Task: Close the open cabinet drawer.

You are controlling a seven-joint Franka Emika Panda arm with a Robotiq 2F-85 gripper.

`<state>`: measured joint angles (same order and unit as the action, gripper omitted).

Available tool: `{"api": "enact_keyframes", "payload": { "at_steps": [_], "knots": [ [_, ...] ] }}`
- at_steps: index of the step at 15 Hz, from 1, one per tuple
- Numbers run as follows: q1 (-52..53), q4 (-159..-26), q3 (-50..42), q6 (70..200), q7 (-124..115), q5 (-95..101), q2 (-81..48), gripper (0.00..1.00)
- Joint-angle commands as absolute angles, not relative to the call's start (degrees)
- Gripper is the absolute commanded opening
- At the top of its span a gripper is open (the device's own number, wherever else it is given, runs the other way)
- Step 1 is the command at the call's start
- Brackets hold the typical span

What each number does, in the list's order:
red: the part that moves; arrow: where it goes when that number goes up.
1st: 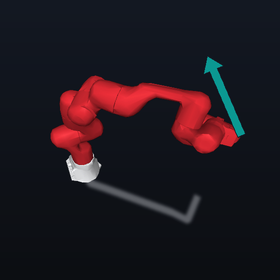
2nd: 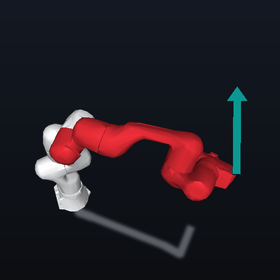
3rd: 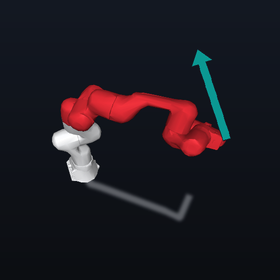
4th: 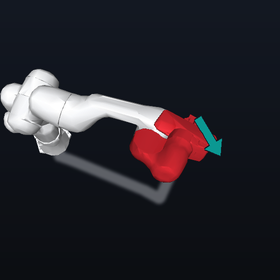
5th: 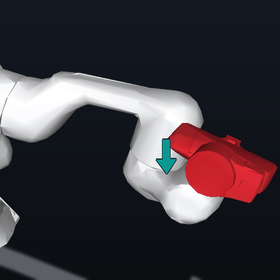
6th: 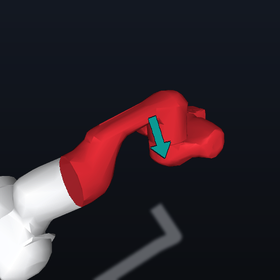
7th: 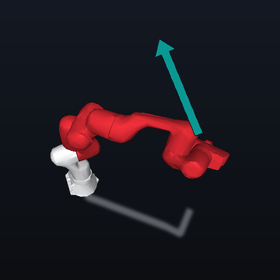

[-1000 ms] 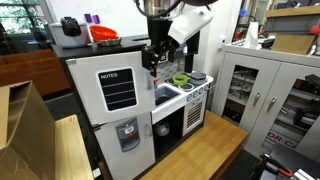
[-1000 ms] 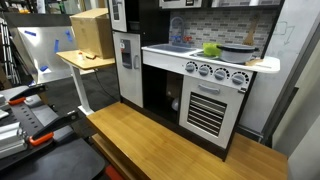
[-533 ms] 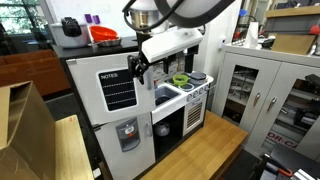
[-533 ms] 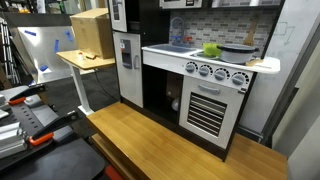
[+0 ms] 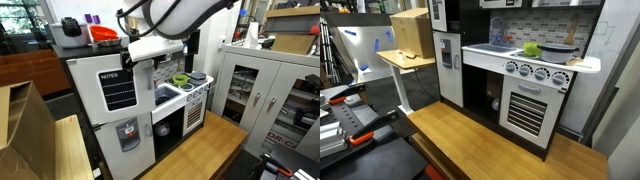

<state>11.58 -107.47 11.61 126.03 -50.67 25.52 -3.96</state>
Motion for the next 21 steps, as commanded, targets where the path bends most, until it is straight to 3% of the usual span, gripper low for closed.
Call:
{"api": "enact_keyframes", "payload": {
  "at_steps": [1,11,21],
  "knots": [
    [11.33,-101.55,9.43,126.56,-47.49,25.80,-8.85,1.00],
    [11.77,-95.86,6.54,121.04,-40.98,17.77,-11.03,1.00],
    [11.18,-96.42,7.88,96.90,-34.38,7.10,-1.77,1.00]
  ]
}}
